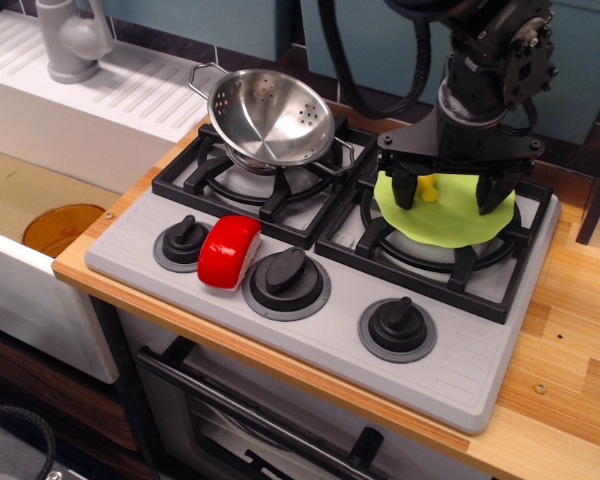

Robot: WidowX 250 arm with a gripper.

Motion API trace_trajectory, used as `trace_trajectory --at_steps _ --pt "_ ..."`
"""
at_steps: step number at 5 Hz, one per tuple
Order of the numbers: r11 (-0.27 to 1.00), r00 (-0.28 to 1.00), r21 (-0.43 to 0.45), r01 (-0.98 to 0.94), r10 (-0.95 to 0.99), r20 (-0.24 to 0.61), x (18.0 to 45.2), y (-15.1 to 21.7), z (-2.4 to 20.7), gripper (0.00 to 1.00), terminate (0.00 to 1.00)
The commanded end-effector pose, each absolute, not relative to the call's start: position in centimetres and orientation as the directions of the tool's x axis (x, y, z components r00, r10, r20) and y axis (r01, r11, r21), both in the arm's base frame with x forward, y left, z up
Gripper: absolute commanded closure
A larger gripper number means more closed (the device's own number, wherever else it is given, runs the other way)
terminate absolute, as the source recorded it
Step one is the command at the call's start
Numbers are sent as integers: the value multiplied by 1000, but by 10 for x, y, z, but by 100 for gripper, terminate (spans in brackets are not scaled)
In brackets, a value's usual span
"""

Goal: End effector transition from object to object

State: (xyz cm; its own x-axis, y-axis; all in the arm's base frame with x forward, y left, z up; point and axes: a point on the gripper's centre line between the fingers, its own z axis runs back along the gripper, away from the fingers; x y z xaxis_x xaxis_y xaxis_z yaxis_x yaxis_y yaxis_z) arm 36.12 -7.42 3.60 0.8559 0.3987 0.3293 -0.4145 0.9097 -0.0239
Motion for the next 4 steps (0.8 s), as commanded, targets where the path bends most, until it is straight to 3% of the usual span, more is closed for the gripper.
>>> trace_trajectory --at_steps 1,4 --pt "910 856 -24 -415 399 329 361 -74 36 0 0" --pt "897 868 5 -441 425 257 332 -71 77 0 0"
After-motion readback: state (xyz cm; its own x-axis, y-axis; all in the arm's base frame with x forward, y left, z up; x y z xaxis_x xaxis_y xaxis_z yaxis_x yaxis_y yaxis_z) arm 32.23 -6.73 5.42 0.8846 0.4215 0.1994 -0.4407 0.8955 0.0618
